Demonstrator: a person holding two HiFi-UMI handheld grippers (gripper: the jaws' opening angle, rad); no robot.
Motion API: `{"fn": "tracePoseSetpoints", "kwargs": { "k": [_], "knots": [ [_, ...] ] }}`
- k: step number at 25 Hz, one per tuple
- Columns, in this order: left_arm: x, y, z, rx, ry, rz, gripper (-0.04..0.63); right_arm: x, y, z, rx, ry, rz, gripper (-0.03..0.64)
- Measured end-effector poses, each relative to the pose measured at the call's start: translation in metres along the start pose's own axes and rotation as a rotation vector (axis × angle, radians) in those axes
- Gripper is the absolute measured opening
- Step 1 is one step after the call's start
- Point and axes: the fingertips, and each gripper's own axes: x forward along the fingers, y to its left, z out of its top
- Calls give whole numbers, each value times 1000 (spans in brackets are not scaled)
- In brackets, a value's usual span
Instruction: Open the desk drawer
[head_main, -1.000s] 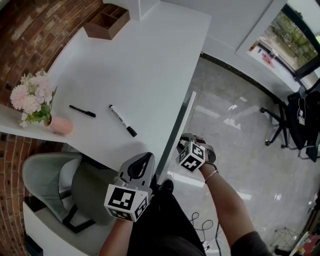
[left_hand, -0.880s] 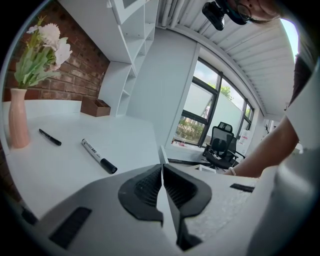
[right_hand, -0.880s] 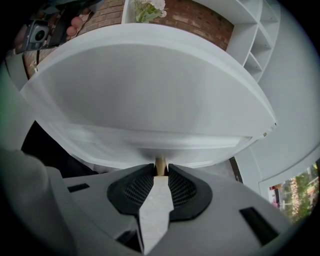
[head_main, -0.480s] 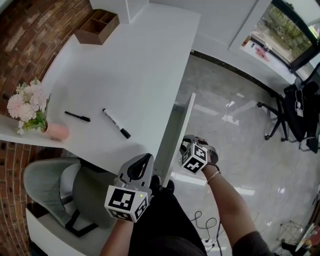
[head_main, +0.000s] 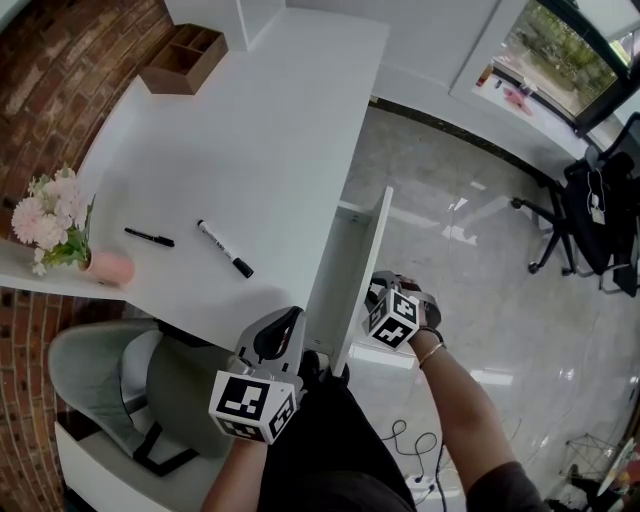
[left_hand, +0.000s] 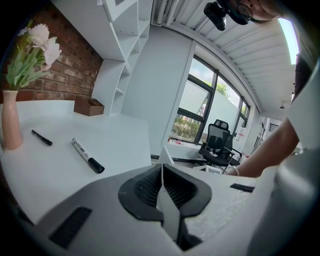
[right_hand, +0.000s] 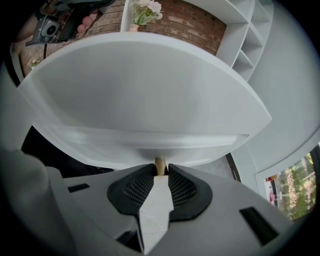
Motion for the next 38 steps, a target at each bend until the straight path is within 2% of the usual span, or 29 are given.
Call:
{"fn": "tracePoseSetpoints", "kwargs": {
  "k": [16, 23, 26, 32, 34, 38],
  "knots": [
    [12, -26, 0, 19, 12, -27, 18, -18, -5, -44, 13, 24, -11, 83],
    [10, -34, 0, 30, 16, -32, 18, -28, -6, -57, 60, 12, -66, 72],
    [9, -36, -2, 35, 18, -36, 18, -34, -2, -67, 118, 5, -69, 37],
    [8, -45, -5, 45, 23, -59, 18, -55, 16, -71, 269, -75, -86, 22],
    [8, -50, -6, 51, 25, -68, 18, -65, 24, -68, 351, -121, -91, 15],
    [7, -58, -5, 69, 32, -84, 18, -85, 35, -67, 579, -214, -106, 12]
  ]
}}
